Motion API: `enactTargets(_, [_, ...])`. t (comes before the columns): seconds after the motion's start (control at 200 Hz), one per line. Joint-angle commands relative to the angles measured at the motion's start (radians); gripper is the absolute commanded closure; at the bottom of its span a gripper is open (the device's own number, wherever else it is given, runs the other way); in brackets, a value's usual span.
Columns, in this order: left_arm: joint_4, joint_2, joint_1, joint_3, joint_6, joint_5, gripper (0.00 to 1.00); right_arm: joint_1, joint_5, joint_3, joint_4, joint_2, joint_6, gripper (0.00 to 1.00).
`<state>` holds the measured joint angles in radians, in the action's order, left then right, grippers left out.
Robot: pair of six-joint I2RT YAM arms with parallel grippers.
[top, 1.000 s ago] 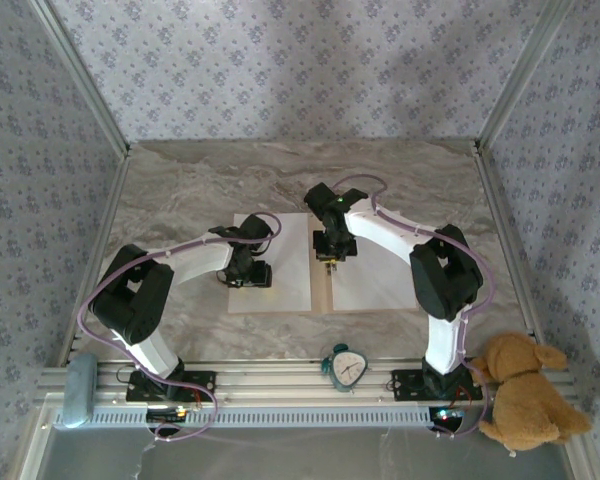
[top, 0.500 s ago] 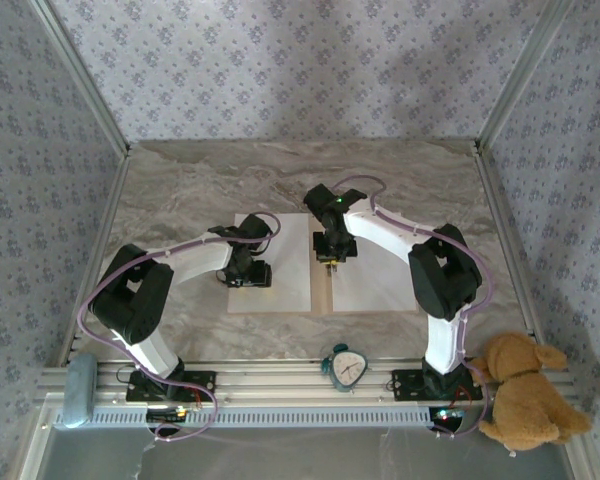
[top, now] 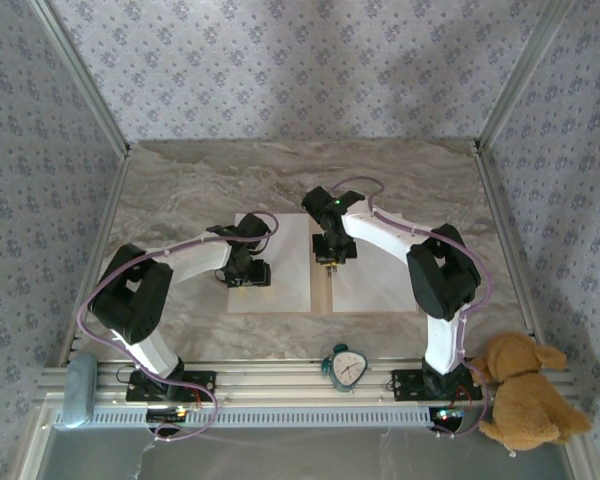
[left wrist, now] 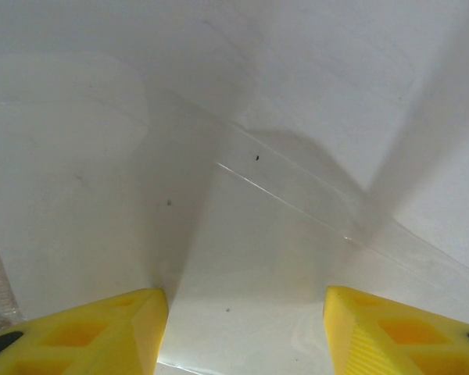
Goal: Put the files into the folder
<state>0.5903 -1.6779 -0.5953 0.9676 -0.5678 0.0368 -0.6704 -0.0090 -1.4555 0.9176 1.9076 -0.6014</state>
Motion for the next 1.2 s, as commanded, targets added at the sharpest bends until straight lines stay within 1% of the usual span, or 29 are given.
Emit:
enactTargets(0.0, [0.031, -0.009, 0.014, -0.015, -0.014, -0.002, 0.43, -0.008, 0.033, 0.033, 0.061, 0.027, 0.003, 0.87])
enactTargets(0.335, [0.025, -0.014, 0.016, -0.020, -0.017, 0.005, 0.44, -0.013, 0.044, 0.058, 0.056, 0.028, -0.009, 0.89])
enactTargets(1.194, [0.041, 0.005, 0.019, -0.019, -0.014, 0.009, 0.44, -0.005, 0.052, 0.093, 0.035, 0.070, -0.020, 0.91])
